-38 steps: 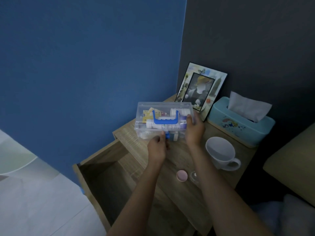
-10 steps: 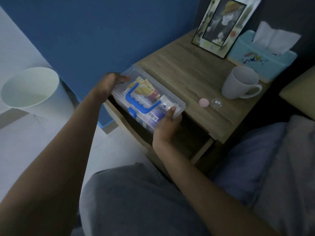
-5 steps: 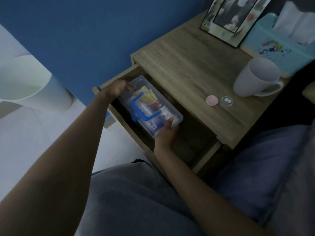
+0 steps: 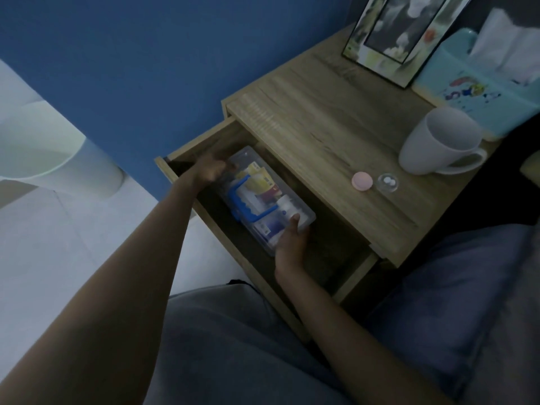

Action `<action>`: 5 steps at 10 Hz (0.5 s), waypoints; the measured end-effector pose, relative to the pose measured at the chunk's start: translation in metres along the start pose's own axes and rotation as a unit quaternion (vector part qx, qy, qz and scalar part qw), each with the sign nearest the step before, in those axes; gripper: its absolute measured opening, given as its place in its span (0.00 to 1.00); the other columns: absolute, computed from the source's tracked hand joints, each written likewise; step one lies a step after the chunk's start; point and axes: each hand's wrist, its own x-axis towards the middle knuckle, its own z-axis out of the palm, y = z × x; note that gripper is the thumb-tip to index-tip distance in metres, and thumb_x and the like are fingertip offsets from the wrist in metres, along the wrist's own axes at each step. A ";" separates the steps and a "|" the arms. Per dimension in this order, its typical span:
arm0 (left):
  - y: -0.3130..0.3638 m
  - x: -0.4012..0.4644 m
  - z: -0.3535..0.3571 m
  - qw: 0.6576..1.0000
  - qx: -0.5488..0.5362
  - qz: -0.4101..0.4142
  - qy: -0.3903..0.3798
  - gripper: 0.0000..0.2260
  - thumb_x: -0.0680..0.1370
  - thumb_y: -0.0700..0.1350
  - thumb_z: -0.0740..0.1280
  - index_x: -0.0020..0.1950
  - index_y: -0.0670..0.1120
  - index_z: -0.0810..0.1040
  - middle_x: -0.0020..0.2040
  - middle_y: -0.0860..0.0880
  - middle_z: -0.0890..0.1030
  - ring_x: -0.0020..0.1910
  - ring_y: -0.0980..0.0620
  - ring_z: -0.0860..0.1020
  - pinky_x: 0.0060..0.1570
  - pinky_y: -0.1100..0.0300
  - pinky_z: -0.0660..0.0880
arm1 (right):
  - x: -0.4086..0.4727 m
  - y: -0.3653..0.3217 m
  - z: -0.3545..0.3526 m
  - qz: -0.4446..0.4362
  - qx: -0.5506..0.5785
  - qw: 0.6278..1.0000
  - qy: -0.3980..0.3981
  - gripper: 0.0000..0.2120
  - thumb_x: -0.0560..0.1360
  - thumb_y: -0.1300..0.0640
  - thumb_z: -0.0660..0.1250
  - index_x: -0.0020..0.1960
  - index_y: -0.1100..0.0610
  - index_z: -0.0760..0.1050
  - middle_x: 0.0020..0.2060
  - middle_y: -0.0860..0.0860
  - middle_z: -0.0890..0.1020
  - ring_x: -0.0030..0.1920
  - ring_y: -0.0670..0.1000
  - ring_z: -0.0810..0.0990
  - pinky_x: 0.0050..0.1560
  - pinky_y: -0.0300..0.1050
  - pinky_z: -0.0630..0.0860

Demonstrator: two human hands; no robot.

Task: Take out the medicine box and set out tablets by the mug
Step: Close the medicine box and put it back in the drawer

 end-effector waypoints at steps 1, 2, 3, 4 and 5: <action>-0.006 -0.006 0.001 0.997 0.054 0.050 0.005 0.17 0.81 0.48 0.62 0.67 0.42 0.73 0.62 0.41 0.77 0.57 0.45 0.76 0.50 0.55 0.74 | -0.009 -0.011 -0.010 -0.030 0.004 0.999 -0.032 0.26 0.80 0.47 0.57 0.76 0.49 0.57 0.69 0.55 0.71 0.66 0.55 0.74 0.65 0.55 0.73; -0.017 -0.018 0.004 0.984 0.062 0.123 0.112 0.18 0.81 0.52 0.60 0.66 0.44 0.74 0.58 0.49 0.77 0.53 0.54 0.75 0.44 0.67 0.68 | -0.021 -0.018 -0.023 -0.103 -0.025 0.987 -0.123 0.28 0.79 0.44 0.57 0.77 0.46 0.53 0.72 0.53 0.68 0.68 0.53 0.72 0.64 0.53 0.74; -0.035 -0.034 0.003 0.941 0.030 0.145 0.305 0.21 0.80 0.53 0.61 0.69 0.43 0.71 0.65 0.45 0.76 0.62 0.48 0.75 0.57 0.64 0.68 | -0.024 -0.050 -0.030 -0.280 -0.163 0.921 -0.215 0.35 0.76 0.33 0.50 0.78 0.44 0.46 0.78 0.48 0.56 0.77 0.49 0.60 0.72 0.52 0.66; -0.046 -0.041 0.006 0.939 -0.052 0.034 0.337 0.28 0.79 0.57 0.58 0.73 0.40 0.63 0.73 0.39 0.66 0.73 0.41 0.64 0.72 0.47 0.63 | 0.015 -0.088 -0.026 -0.449 -0.433 0.764 -0.162 0.37 0.76 0.34 0.43 0.79 0.53 0.44 0.79 0.51 0.47 0.79 0.49 0.43 0.77 0.49 0.49; -0.047 -0.045 0.018 0.944 -0.195 -0.065 0.259 0.37 0.78 0.64 0.55 0.78 0.40 0.54 0.78 0.41 0.58 0.76 0.41 0.60 0.74 0.44 0.60 | 0.052 -0.116 -0.018 -0.426 -0.626 0.636 -0.146 0.41 0.77 0.33 0.41 0.79 0.60 0.41 0.79 0.56 0.44 0.79 0.53 0.39 0.77 0.50 0.40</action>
